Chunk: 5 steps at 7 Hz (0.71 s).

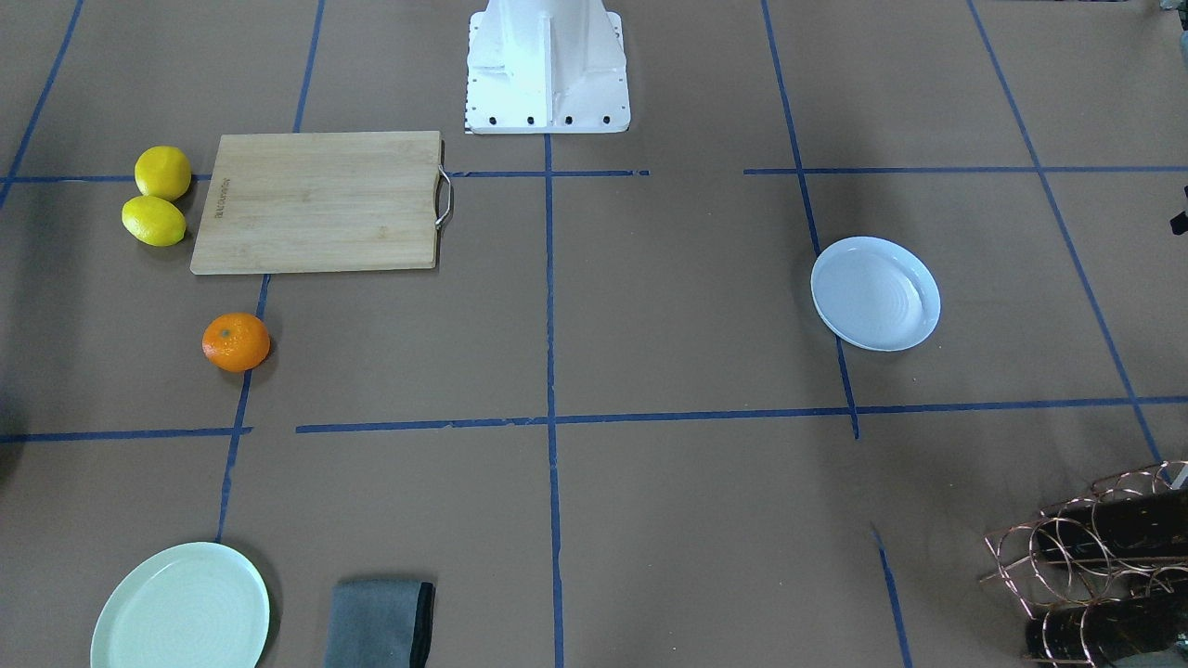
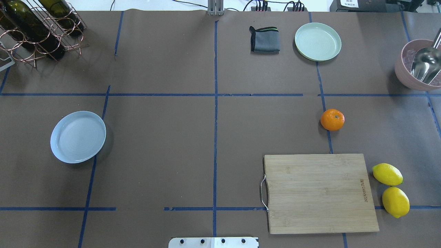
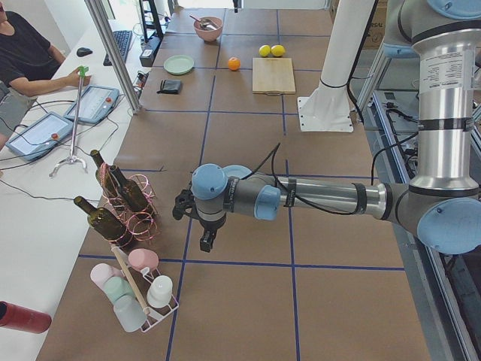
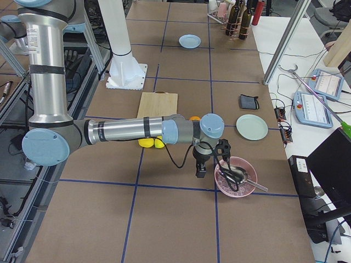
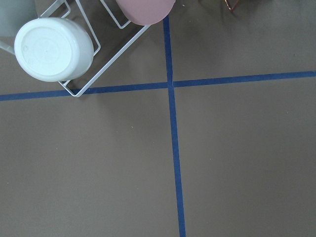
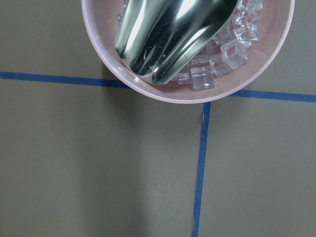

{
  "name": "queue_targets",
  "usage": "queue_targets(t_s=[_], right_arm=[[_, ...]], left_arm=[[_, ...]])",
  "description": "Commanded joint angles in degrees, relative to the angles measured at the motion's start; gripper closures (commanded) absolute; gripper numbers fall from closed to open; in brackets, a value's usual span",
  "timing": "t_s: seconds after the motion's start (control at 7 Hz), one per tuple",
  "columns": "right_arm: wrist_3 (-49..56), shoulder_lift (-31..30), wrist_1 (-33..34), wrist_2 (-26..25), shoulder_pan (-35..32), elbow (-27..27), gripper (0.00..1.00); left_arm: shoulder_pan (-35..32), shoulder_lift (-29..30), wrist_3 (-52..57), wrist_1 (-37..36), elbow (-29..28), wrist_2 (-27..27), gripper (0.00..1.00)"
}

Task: Pick orange to plate

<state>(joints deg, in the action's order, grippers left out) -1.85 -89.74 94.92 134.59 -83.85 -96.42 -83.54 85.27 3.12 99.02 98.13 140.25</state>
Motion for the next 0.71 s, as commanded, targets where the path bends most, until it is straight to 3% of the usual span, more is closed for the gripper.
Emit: queue_targets(t_s=[0.0, 0.14, 0.29, 0.57], right_arm=[[0.0, 0.0, 0.0, 0.06, 0.0, -0.08, 0.0], [0.0, 0.0, -0.08, 0.06, 0.0, -0.08, 0.0], [0.0, 0.0, 0.0, 0.06, 0.0, -0.17, 0.0], [0.09, 0.0, -0.09, 0.06, 0.0, 0.0, 0.0]], left_arm=[[3.37, 0.34, -2.3, 6.16, -0.22, 7.04, 0.0], [6.6, 0.43, -9.63, 10.8, 0.38, 6.45, 0.0], [12.2, 0.43, -18.93, 19.81, -0.48, 6.09, 0.0], [22.75, 0.08, -40.72, 30.48, -1.27, -5.35, 0.0]])
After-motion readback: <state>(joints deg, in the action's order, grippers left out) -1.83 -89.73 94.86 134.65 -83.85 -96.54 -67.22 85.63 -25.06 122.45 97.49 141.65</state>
